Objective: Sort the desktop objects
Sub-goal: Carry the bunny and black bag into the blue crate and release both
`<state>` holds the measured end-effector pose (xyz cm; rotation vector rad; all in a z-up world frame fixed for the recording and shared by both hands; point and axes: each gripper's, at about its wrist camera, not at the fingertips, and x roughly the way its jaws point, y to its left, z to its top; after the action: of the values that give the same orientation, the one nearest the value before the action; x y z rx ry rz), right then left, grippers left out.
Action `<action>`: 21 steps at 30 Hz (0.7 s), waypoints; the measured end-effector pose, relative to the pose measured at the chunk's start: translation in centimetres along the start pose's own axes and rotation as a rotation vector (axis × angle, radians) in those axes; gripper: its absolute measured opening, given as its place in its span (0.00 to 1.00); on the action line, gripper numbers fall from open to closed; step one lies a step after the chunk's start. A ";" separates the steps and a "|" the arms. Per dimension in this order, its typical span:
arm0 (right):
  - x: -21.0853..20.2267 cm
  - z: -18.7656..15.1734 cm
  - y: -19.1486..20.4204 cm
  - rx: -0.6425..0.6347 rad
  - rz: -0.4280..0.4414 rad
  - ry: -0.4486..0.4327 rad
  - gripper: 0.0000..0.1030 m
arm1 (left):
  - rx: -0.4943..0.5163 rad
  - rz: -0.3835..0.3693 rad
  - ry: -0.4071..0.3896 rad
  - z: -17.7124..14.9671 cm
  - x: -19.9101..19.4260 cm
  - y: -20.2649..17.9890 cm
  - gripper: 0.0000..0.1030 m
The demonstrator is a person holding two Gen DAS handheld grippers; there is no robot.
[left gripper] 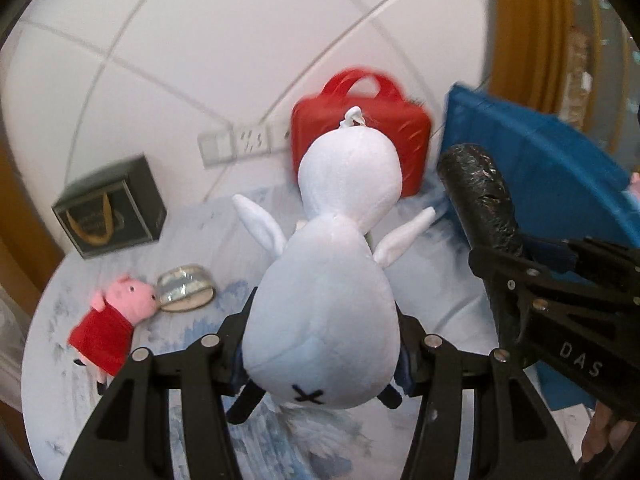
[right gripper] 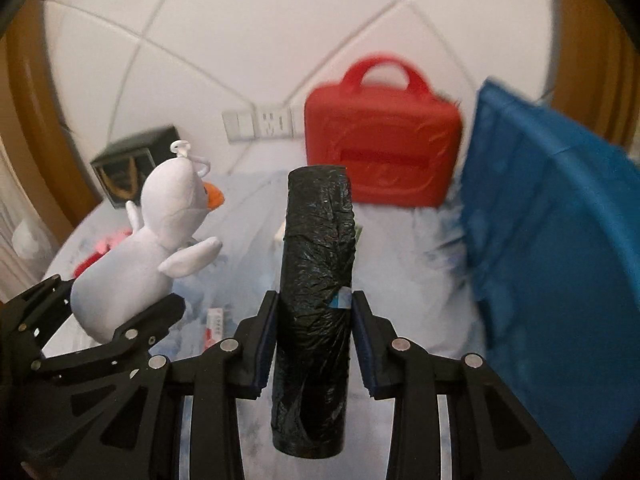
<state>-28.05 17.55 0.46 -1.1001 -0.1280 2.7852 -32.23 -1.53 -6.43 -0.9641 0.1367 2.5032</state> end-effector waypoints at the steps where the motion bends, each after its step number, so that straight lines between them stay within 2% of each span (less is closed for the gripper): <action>1: -1.7 -0.2 -0.3 -0.001 -0.005 -0.023 0.33 | 0.007 -0.004 -0.016 0.1 -1.0 -0.6 0.52; 6: -8.6 -1.0 -1.6 0.005 -0.038 -0.129 0.34 | 0.040 -0.030 -0.082 -0.2 -5.8 -3.5 0.52; 14: -16.1 -2.7 -4.0 0.017 -0.046 -0.242 0.34 | 0.069 -0.078 -0.171 -0.1 -11.2 -8.6 0.52; 18: -19.5 -3.3 -7.1 0.037 -0.081 -0.291 0.34 | 0.097 -0.126 -0.210 0.7 -12.8 -12.9 0.52; 21: -21.6 -3.9 -10.8 0.066 -0.131 -0.315 0.34 | 0.122 -0.186 -0.227 1.4 -13.6 -17.4 0.52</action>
<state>-8.68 24.77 13.56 -0.6087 -0.1353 2.7991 -16.53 9.26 4.74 -0.6102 0.1202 2.3811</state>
